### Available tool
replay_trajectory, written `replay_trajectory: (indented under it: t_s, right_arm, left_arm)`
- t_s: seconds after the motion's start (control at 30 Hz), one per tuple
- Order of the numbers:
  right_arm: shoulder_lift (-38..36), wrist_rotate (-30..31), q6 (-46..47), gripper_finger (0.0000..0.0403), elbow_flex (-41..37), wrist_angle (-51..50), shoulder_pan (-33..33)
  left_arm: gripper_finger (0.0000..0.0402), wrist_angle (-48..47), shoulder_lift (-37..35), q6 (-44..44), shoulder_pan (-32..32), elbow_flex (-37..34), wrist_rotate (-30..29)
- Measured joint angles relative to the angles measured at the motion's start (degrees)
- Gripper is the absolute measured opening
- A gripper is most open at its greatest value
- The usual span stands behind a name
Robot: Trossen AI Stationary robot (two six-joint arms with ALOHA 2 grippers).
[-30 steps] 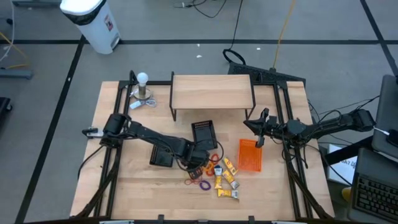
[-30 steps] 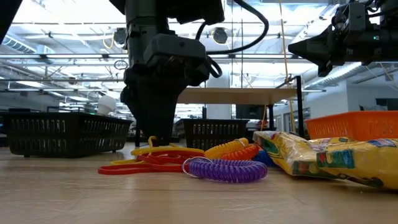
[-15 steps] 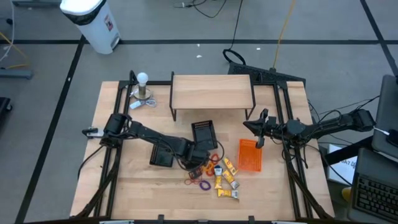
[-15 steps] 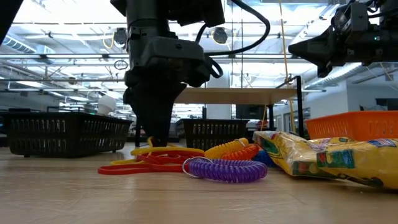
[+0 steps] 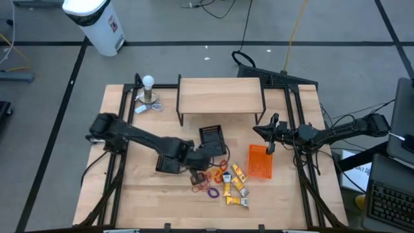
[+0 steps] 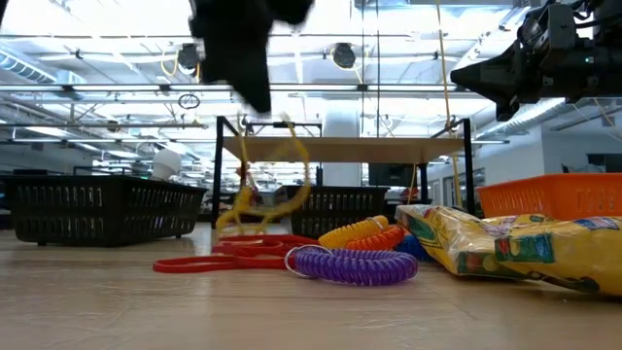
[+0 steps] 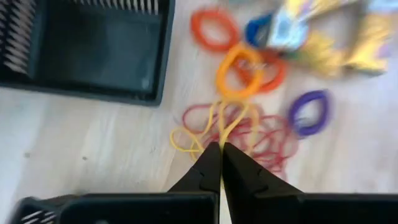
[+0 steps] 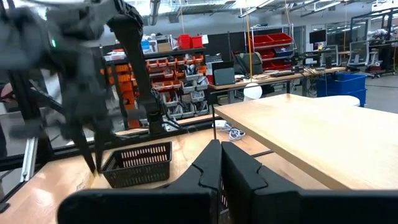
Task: Pick & Place Office Desk Supplies
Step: Put the yellow rubber band into the left black bin
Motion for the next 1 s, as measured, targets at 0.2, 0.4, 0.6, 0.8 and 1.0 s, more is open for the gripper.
replay_trajectory:
  t_s: [0.2, 0.4, 0.6, 0.8, 1.0]
  right_arm:
    - [0.01, -0.01, 0.00, 0.0000, 0.01, -0.05, 0.01]
    - [0.01, -0.04, 0.00, 0.0000, -0.01, -0.18, 0.01]
    - [0.01, -0.04, 0.02, 0.0000, 0.01, -0.61, 0.00]
    - [0.03, -0.02, 0.02, 0.0000, 0.00, -2.54, -0.01]
    - [0.05, 0.07, -0.61, 0.0000, 0.02, -2.02, -0.02]
  left_arm:
    - [0.0003, -0.07, -11.60, 3.28, -3.85, 0.00, -5.83]
    - [0.0002, -0.39, -20.83, 7.39, -9.22, 0.00, -14.68]
    - [0.0002, -1.08, -24.70, 10.09, -12.76, 0.00, -21.51]
    - [0.0002, -10.05, -25.82, 11.43, -13.76, 0.02, -25.65]
    - [0.0002, -14.30, -29.63, 11.70, -14.19, -0.05, -30.20]
